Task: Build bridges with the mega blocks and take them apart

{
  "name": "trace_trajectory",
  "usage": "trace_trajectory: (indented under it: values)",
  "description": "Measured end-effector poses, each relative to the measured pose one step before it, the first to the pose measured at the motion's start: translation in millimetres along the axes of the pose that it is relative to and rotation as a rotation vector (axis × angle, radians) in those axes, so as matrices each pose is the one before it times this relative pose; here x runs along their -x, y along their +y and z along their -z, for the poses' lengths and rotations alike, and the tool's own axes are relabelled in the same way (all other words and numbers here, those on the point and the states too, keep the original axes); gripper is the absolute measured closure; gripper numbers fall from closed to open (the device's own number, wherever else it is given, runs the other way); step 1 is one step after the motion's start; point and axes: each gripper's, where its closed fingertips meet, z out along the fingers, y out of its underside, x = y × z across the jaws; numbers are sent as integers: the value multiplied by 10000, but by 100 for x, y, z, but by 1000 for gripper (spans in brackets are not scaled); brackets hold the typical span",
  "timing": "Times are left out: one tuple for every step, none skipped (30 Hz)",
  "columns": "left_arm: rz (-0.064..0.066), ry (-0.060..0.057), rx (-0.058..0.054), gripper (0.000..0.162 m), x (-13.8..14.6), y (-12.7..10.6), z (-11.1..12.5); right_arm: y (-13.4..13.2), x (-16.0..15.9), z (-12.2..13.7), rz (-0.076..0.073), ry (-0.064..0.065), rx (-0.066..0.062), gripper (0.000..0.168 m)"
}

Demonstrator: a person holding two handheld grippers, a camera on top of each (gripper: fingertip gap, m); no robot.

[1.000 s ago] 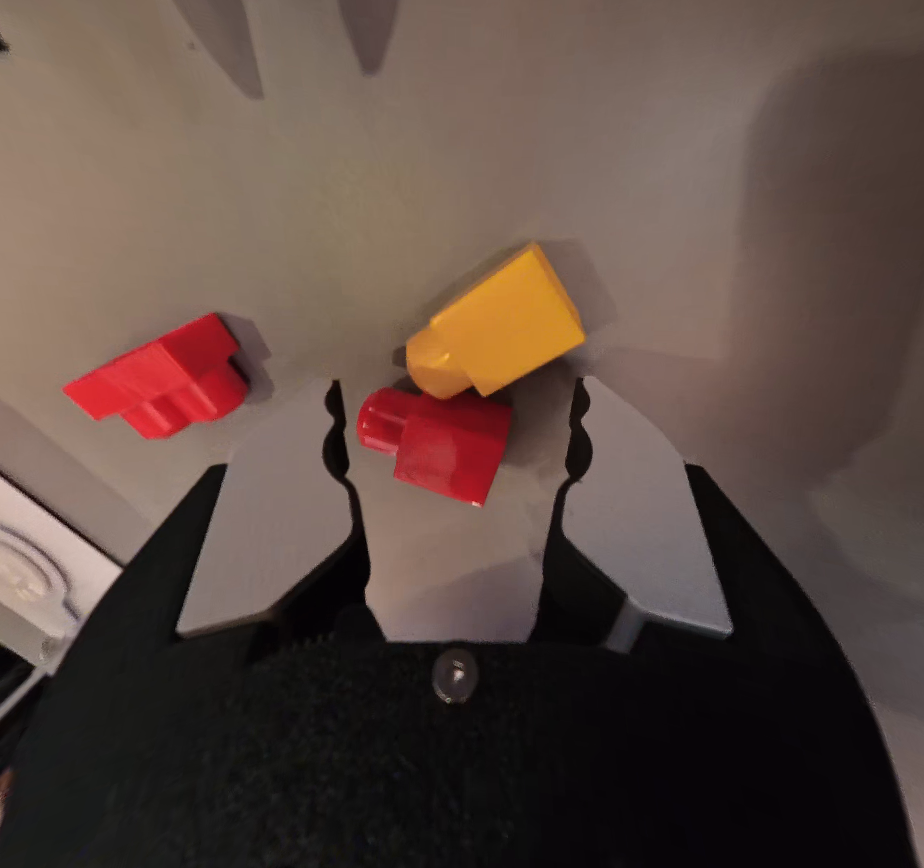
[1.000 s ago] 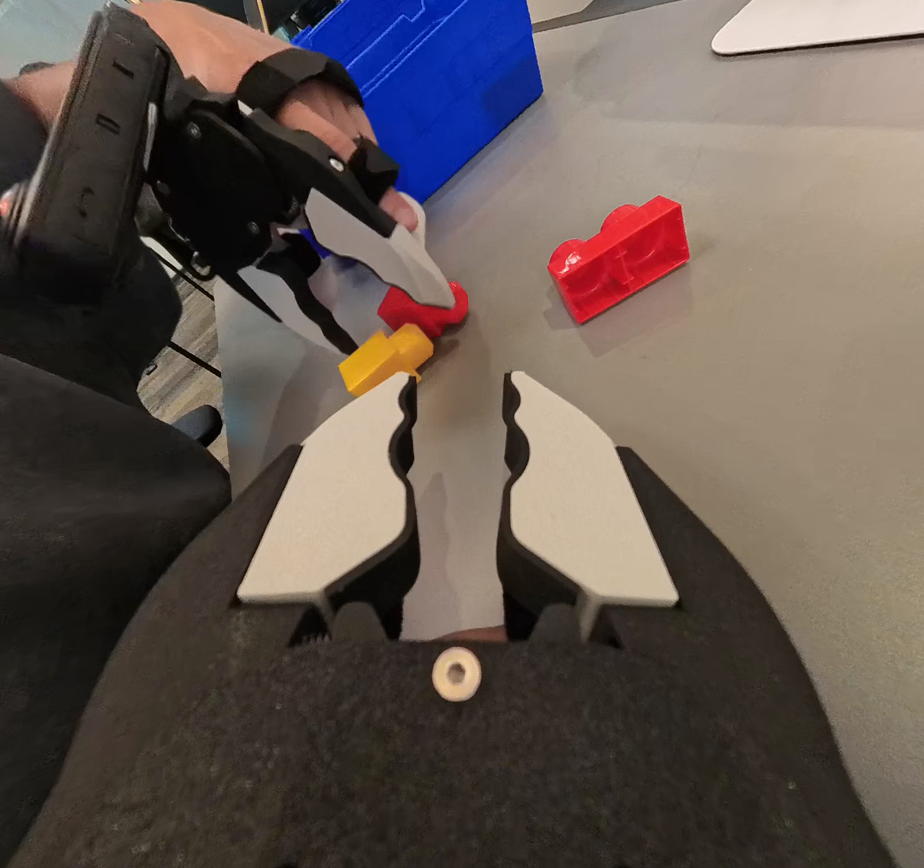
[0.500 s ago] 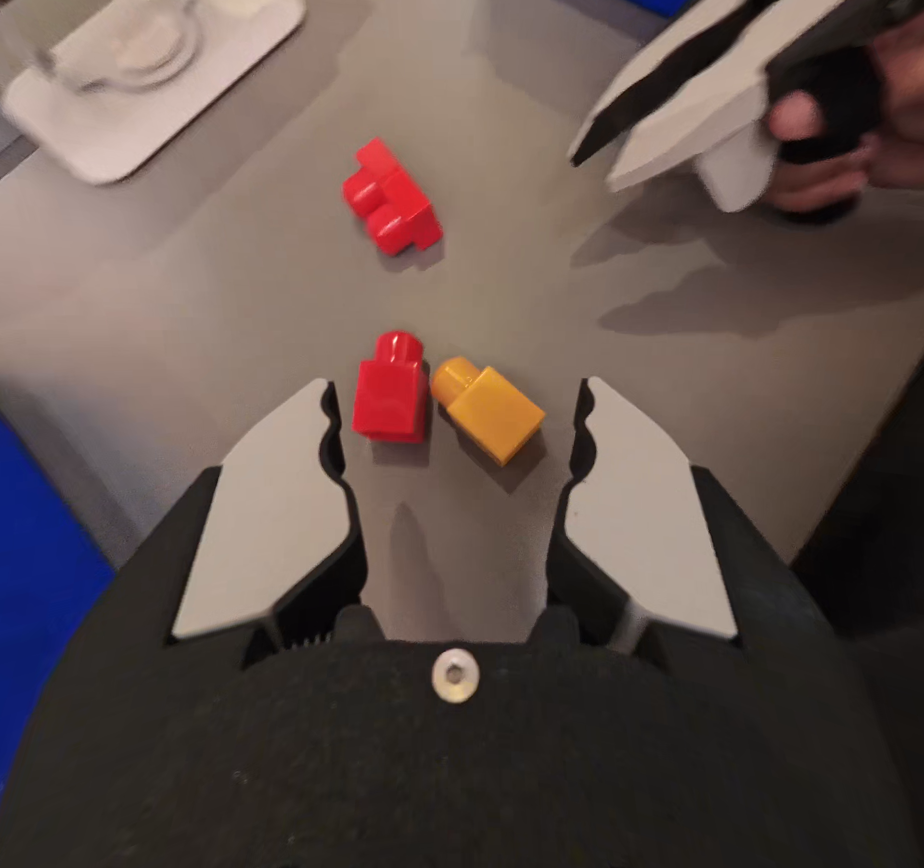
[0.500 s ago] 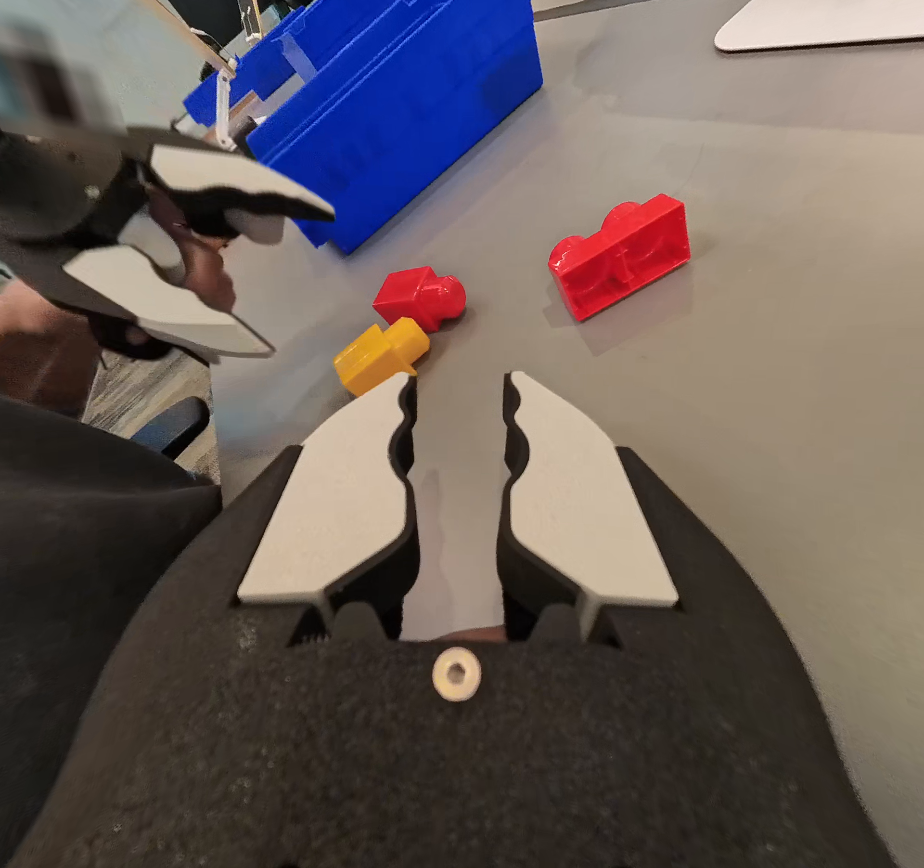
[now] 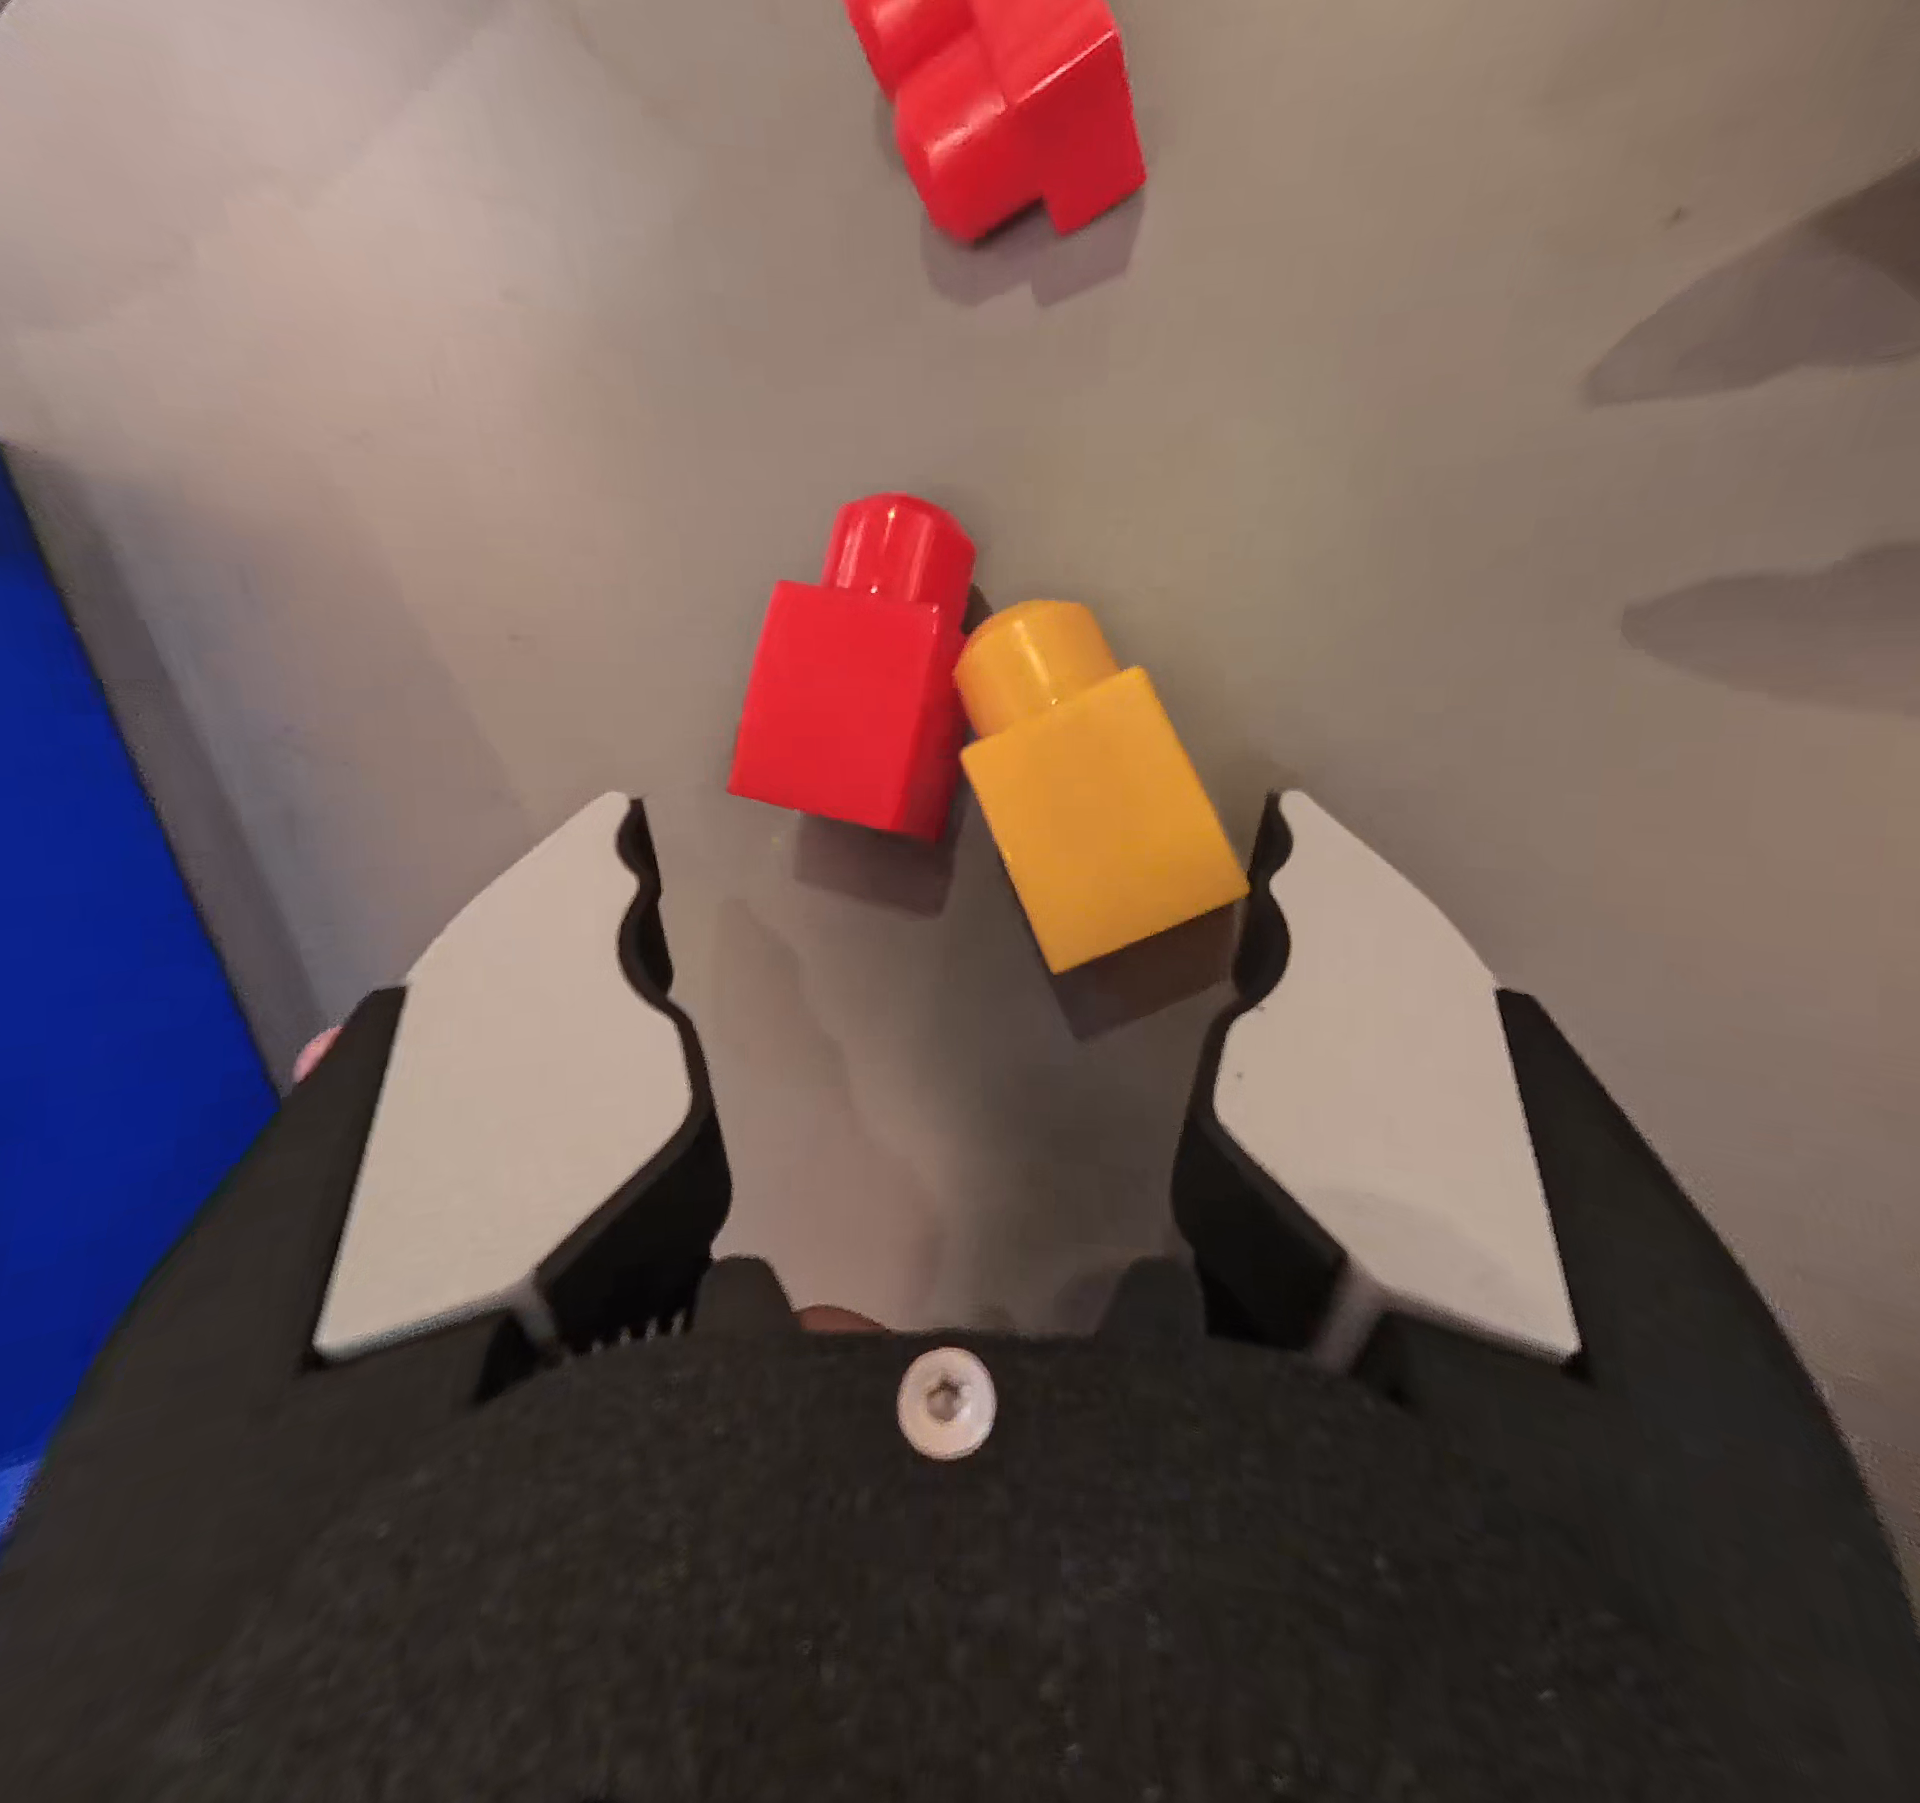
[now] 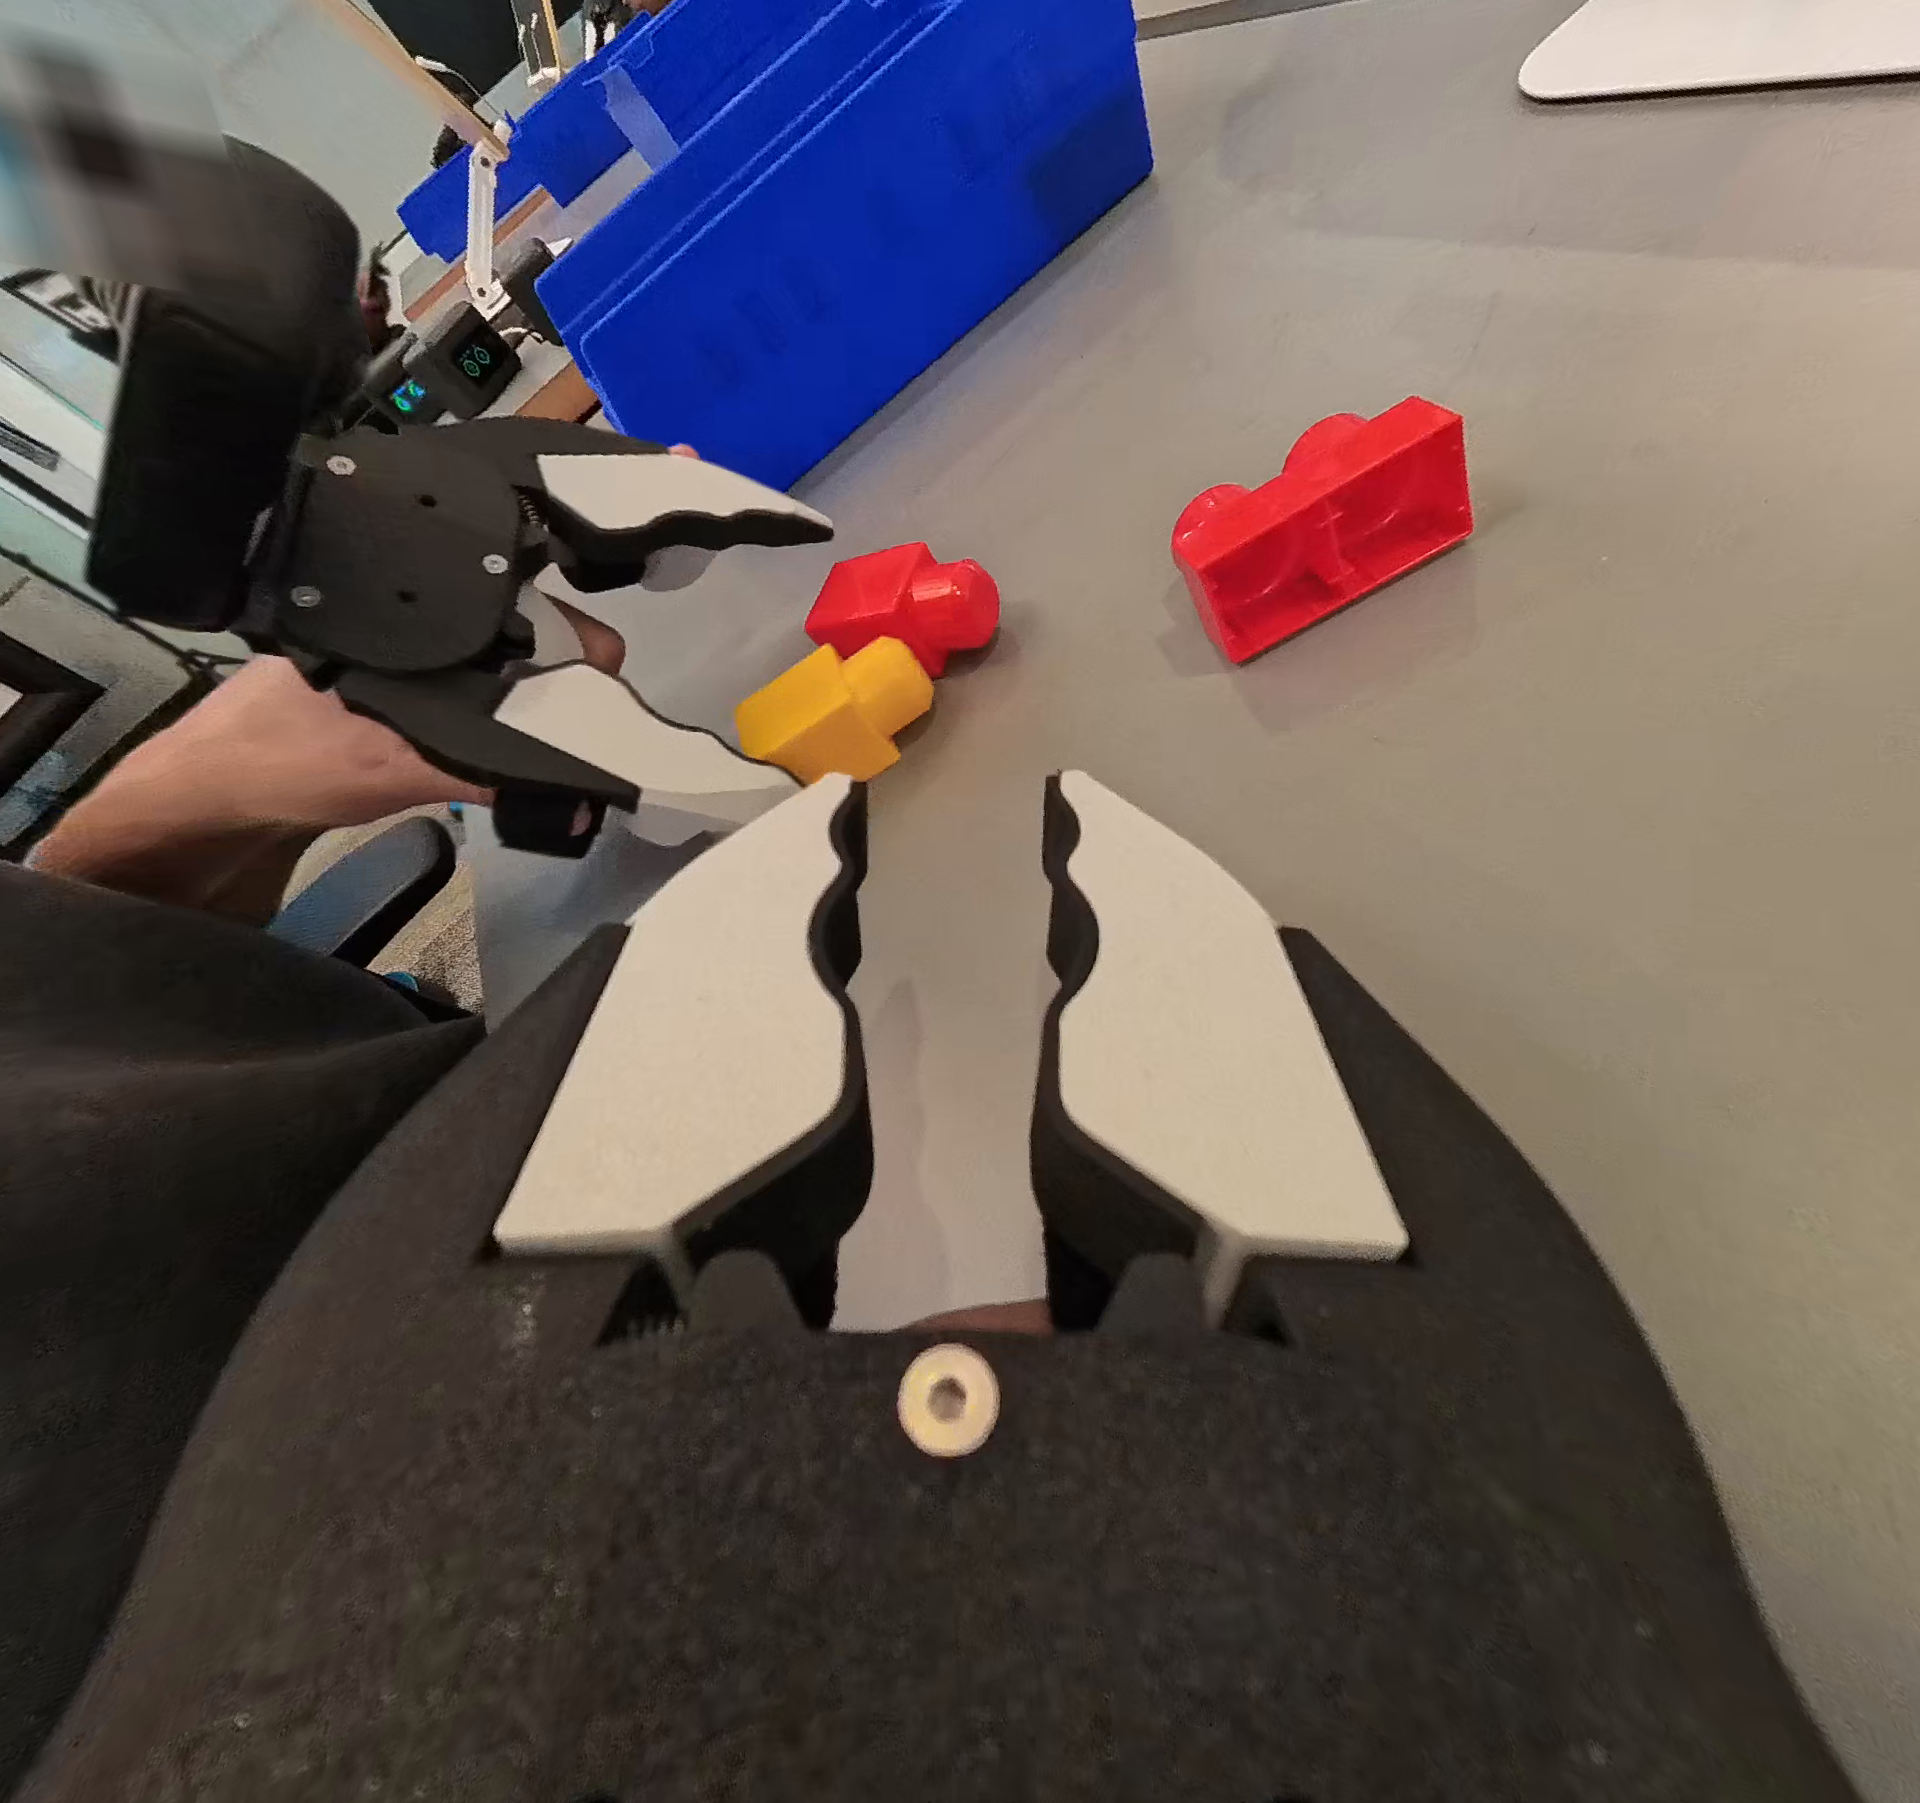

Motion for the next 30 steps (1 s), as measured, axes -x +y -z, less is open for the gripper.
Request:
trace_trajectory:
  values:
    - [-32,-82,27,54,308,102,-141,6,-38,6,-14,14,9,136]
    - [-54,-43,20,53,243,38,-77,-7,-19,-5,-15,-5,3,136]
    - [-48,-22,-30,52,206,-66,1,-2,-12,-14,-11,-6,-5,136]
    - [-42,57,-103,51,89,-203,76,34,-22,-10,-9,2,16,136]
    - [-49,98,-125,52,49,-222,106,46,-25,-22,-4,8,29,136]
    - [-67,-7,-52,52,237,-124,43,27,-42,-38,-3,12,23,136]
    - [-105,-96,44,52,376,36,-71,9,-16,-35,-4,5,6,136]
    - [-110,-79,111,52,346,172,-181,4,16,-16,-6,-12,1,136]
    - [-91,-6,125,52,227,223,-224,30,5,-20,-6,-6,18,136]
    - [-84,42,76,51,135,176,-211,30,-15,-17,9,14,19,136]
    - [-74,37,29,51,131,113,-154,2,-39,12,16,29,3,136]
    - [-20,54,-22,52,133,37,-66,-1,-34,0,7,22,-1,136]
    - [21,91,-41,52,80,-19,-45,7,-35,9,-9,13,5,136]
    - [-3,128,-7,52,-16,4,-49,0,-39,2,-15,7,-2,136]
    - [-33,166,-1,50,-167,-24,14,1,-18,-13,-13,0,-2,136]
    - [-52,167,-68,49,-255,-128,77,32,4,-30,-13,-9,18,136]
    - [-62,144,-128,50,-259,-196,105,72,6,-31,-7,-8,41,136]
    - [-60,96,-110,51,-156,-159,36,48,-5,-31,13,11,26,136]
    - [-54,34,-44,52,9,-99,-67,11,-5,-22,25,24,7,136]
    - [-60,29,24,52,89,-14,-173,4,25,-10,19,3,9,136]
    - [-60,74,57,52,90,14,-230,-8,32,-4,2,-16,0,136]
    - [-47,139,88,54,79,46,-248,9,15,7,-9,-11,-3,136]
    - [-16,182,100,53,86,50,-253,4,-14,28,-4,2,0,136]
    - [33,231,72,53,60,-26,-221,-18,-15,32,2,6,-4,136]
    - [52,287,98,53,7,-41,-178,-44,-4,65,3,2,-23,136]
    - [63,257,121,52,31,-78,-163,-60,-34,51,-9,5,-37,137]
    - [67,215,92,51,35,-115,-111,-21,-38,35,-24,2,-18,137]
    - [31,208,69,50,-51,-125,-48,17,-34,16,-24,-2,16,136]
    - [-55,239,78,48,-252,-63,72,10,-32,21,1,14,9,136]
    - [-158,175,82,47,-298,25,182,-2,-41,23,20,32,-8,137]
